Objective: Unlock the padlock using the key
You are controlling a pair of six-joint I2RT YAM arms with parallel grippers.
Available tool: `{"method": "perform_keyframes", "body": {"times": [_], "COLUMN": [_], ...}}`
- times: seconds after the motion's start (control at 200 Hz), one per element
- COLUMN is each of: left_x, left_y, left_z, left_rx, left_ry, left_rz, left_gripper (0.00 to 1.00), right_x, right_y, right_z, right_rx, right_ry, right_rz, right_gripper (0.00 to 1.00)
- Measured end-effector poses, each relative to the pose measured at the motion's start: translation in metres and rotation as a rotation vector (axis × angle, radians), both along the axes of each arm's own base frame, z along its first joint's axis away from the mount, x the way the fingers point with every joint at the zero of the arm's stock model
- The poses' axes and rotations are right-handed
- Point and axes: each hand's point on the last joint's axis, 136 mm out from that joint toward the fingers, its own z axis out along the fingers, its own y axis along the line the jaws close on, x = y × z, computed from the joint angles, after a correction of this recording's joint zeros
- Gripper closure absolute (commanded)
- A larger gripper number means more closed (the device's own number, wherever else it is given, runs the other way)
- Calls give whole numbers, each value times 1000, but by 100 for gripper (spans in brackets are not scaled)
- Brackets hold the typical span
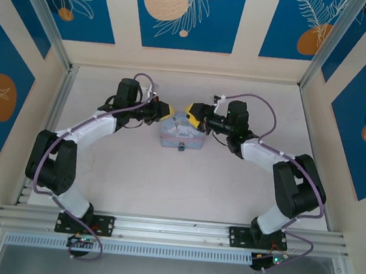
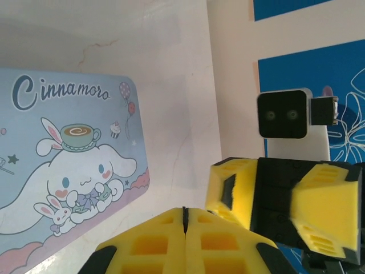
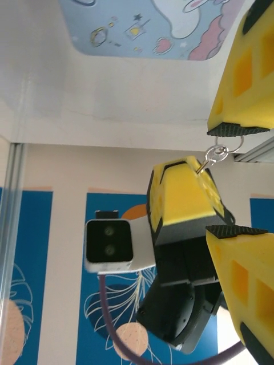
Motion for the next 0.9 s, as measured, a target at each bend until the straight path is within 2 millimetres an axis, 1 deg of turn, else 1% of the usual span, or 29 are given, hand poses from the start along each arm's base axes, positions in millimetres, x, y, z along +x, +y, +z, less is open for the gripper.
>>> {"method": "perform_keyframes", "body": {"times": [0.12,0.17,0.3,0.4,0.525,0.62,0.775,0.9], "left_x": [2,4,7,9,12,14,17,18], "left_y": [5,7,12,15,17,17,18,19], "left_z": [6,10,18,24,33,37,40,42], "left_rx": [-24,-34,-57,-73,-90,-102,-107,-109], "left_ry": [-27,-44,-83,-108,-141,-154,-168,-178], "left_rz": [56,79,126,152,176,187,202,208], "left_gripper": [100,100,100,100,100,100,100,100], "right_x": [3,8,20,25,27,25,22,22], "right_y": [2,4,14,26,40,47,52,53], "right_z": [6,9,15,17,20,20,17,19], "right_rx": [20,32,60,76,90,95,103,113], "right_ry": [-8,-15,-23,-25,-29,-26,-19,-21], "right_rz": [-10,-15,-15,2,27,42,58,60], "right_gripper": [57,58,60,60,63,65,67,69]}}
